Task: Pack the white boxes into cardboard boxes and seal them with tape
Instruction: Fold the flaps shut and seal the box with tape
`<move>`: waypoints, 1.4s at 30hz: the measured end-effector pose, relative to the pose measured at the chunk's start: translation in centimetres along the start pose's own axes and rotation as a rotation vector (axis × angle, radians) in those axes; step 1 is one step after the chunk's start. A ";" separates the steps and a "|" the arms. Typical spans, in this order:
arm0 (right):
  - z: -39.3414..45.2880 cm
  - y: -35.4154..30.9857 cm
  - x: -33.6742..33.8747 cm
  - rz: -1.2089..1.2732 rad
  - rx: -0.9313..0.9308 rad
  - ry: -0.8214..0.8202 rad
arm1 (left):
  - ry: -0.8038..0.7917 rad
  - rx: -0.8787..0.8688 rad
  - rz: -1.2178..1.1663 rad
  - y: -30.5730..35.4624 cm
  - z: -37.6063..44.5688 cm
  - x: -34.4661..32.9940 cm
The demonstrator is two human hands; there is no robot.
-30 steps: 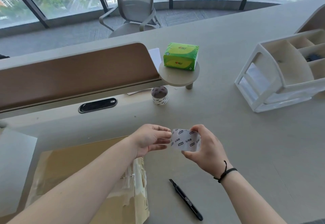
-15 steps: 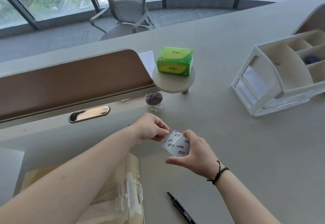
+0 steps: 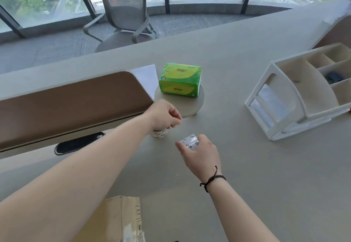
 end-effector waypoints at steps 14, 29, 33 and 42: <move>5.7 1.4 0.1 0.170 -0.225 0.049 | -0.021 -0.229 0.419 5.6 6.3 -1.7; 8.3 2.5 -0.2 0.184 -0.189 0.022 | 0.072 -0.233 0.361 5.2 7.3 -2.0; 8.6 3.0 -0.6 0.225 -0.186 -0.003 | 0.161 -0.250 0.231 3.9 6.6 -1.8; 9.5 4.0 -2.0 0.315 -0.185 -0.080 | 0.346 -0.400 0.416 2.3 4.6 -1.2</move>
Point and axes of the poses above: each hand's wrist, its own z-axis towards the middle knuckle, its own x-axis out of the back of the hand, y = z × x, the point moved 7 cm from there along z, towards the middle knuckle, and after that the axes turned 1 degree about x, right-handed, at the moved point
